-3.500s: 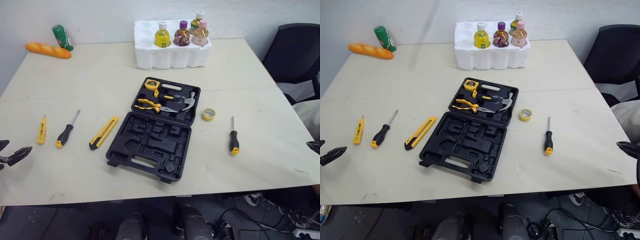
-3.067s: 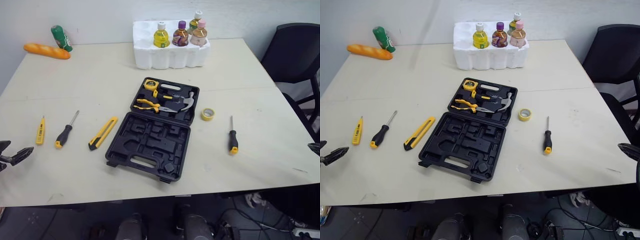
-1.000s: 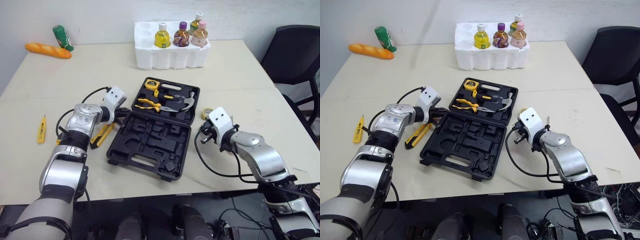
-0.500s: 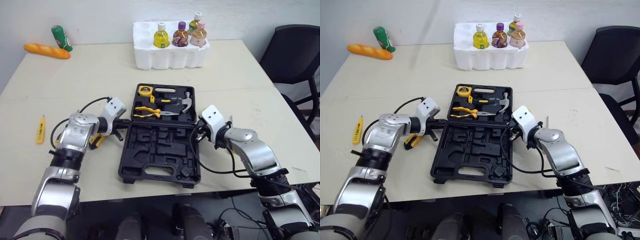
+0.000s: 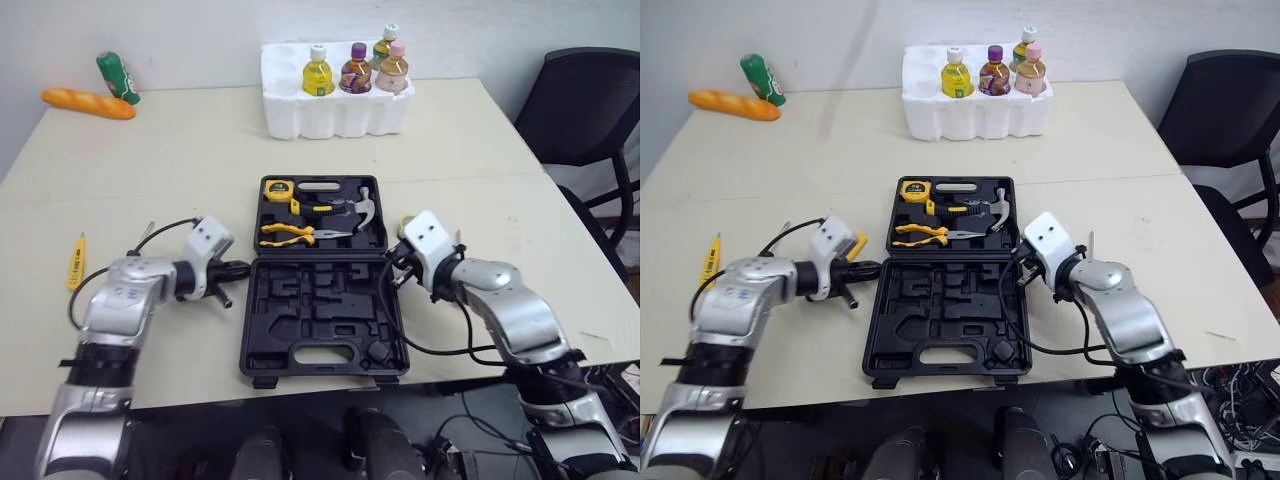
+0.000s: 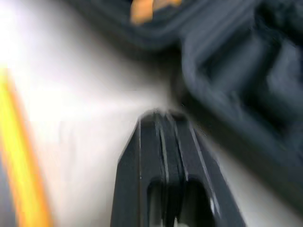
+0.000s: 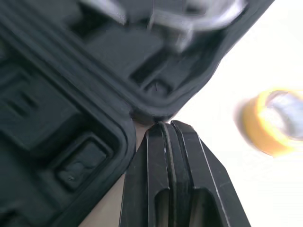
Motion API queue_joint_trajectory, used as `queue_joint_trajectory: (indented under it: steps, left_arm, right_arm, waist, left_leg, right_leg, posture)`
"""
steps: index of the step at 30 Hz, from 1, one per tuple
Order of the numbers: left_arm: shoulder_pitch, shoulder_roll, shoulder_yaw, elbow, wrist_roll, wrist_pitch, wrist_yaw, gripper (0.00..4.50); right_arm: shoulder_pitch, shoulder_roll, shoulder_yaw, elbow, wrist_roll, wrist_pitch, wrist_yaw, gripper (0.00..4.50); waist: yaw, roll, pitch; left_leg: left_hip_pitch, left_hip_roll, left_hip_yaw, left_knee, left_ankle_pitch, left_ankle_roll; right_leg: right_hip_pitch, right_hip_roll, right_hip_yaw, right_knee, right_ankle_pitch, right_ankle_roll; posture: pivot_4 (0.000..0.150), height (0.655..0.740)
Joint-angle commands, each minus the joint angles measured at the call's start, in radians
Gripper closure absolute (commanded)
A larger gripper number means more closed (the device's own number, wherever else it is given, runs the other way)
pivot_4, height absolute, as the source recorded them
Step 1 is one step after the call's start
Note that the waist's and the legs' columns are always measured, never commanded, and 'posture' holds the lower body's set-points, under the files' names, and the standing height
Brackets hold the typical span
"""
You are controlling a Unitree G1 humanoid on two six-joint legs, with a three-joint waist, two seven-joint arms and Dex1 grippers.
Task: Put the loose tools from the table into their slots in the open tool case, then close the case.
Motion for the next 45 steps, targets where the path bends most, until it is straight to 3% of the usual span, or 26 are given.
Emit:
queue_joint_trajectory:
  steps: [1,6,7,10,16,17,22,25,31,37,41,45]
  left_arm:
    - [0.083,0.071,0.180,-0.012,-0.090,-0.011,-0.028,4.50]
    - [0.303,0.136,0.457,-0.102,-0.236,-0.023,-0.095,4.50]
    - [0.338,0.142,0.505,-0.072,-0.227,-0.058,-0.081,4.19]
    - [0.415,0.195,0.638,0.123,-0.171,-0.168,-0.011,3.14]
    - [0.520,0.306,0.771,0.360,-0.179,-0.290,-0.052,0.34]
    - [0.536,0.324,0.775,0.400,-0.168,-0.323,-0.059,0.02]
    - [0.520,0.419,0.773,0.678,-0.135,-0.456,-0.005,0.02]
    - [0.500,0.428,0.733,0.728,-0.131,-0.502,-0.006,0.02]
    - [0.425,0.394,0.634,0.562,-0.176,-0.420,-0.025,0.02]
    - [0.334,0.323,0.467,0.230,-0.177,-0.156,0.143,0.02]
    - [0.234,0.283,0.376,0.115,-0.189,0.044,0.254,0.02]
    - [0.153,0.265,0.275,0.116,-0.148,0.054,0.290,0.02]
  right_arm:
    - [0.069,-0.052,-0.152,-0.114,0.066,0.025,0.022,4.41]
    - [0.179,-0.148,-0.460,-0.172,0.243,0.110,0.115,4.41]
    - [0.202,-0.176,-0.526,-0.157,0.271,0.122,0.141,4.15]
    - [0.346,-0.308,-0.674,-0.070,0.279,0.023,0.292,3.07]
    - [0.527,-0.447,-0.813,0.188,0.247,-0.138,0.434,0.02]
    - [0.545,-0.459,-0.830,0.220,0.247,-0.158,0.452,0.00]
    - [0.593,-0.510,-0.879,0.392,0.213,-0.275,0.472,0.00]
    - [0.588,-0.517,-0.880,0.432,0.214,-0.310,0.468,0.00]
    - [0.557,-0.509,-0.840,0.382,0.255,-0.312,0.488,0.00]
    - [0.451,-0.498,-0.753,0.061,0.496,-0.130,0.519,0.00]
    - [0.315,-0.491,-0.625,-0.132,0.683,-0.032,0.500,0.00]
    - [0.096,-0.439,-0.424,-0.236,0.791,0.011,0.445,0.00]
  waist:
    - [0.001,0.000,0.000]
    - [0.002,0.000,0.000]
    - [0.003,0.000,0.000]
    - [0.011,0.000,0.000]
    - [0.013,-0.002,-0.001]
    - [0.013,-0.002,-0.001]
    - [0.007,-0.001,-0.001]
    - [0.002,-0.001,-0.001]
    - [0.003,-0.001,-0.001]
    - [0.000,0.000,0.000]
    - [0.001,0.000,0.000]
    - [0.003,0.000,0.000]
  left_leg:
    - [0.000,0.000,0.000,0.000,0.000,0.000]
    - [-0.001,-0.001,-0.001,0.000,-0.002,0.001]
    - [0.000,-0.001,-0.001,0.000,-0.002,0.002]
    - [0.001,-0.002,-0.002,-0.001,-0.003,0.002]
    - [0.002,-0.002,-0.001,-0.002,-0.005,0.004]
    - [0.002,-0.002,-0.001,-0.002,-0.006,0.003]
    - [0.003,-0.001,-0.001,-0.003,-0.011,-0.003]
    - [0.003,0.000,-0.001,-0.003,-0.011,-0.003]
    - [0.002,0.000,-0.002,-0.003,-0.010,-0.006]
    - [0.003,0.000,-0.001,-0.003,-0.010,-0.007]
    - [0.003,0.001,-0.001,-0.003,-0.008,-0.007]
    - [0.002,0.000,-0.001,-0.002,-0.006,-0.002]
  right_leg:
    - [0.000,0.000,0.000,0.000,0.000,0.000]
    - [0.000,-0.002,0.000,-0.002,0.000,0.000]
    - [0.001,-0.003,0.000,-0.002,0.000,0.000]
    - [0.001,-0.004,-0.001,-0.006,0.000,0.000]
    - [0.001,-0.004,-0.001,-0.007,0.000,-0.001]
    - [0.001,-0.004,-0.001,-0.007,0.000,-0.001]
    - [0.000,-0.004,-0.001,-0.007,-0.001,-0.002]
    - [0.000,-0.005,-0.001,-0.007,-0.001,-0.002]
    - [0.000,-0.005,-0.001,-0.007,-0.001,-0.002]
    - [0.000,-0.005,0.000,-0.005,-0.001,-0.002]
    - [0.000,-0.004,-0.001,-0.004,-0.001,-0.002]
    - [0.000,-0.003,-0.001,-0.004,-0.001,-0.002]
  posture:
    - [0.150,0.7367]
    - [0.150,0.7367]
    - [0.150,0.7367]
    - [0.150,0.7367]
    - [0.150,0.7367]
    - [0.150,0.7367]
    - [0.150,0.7367]
    - [0.150,0.7367]
    - [0.150,0.7367]
    - [0.150,0.7367]
    - [0.150,0.7367]
    - [0.150,0.7367]
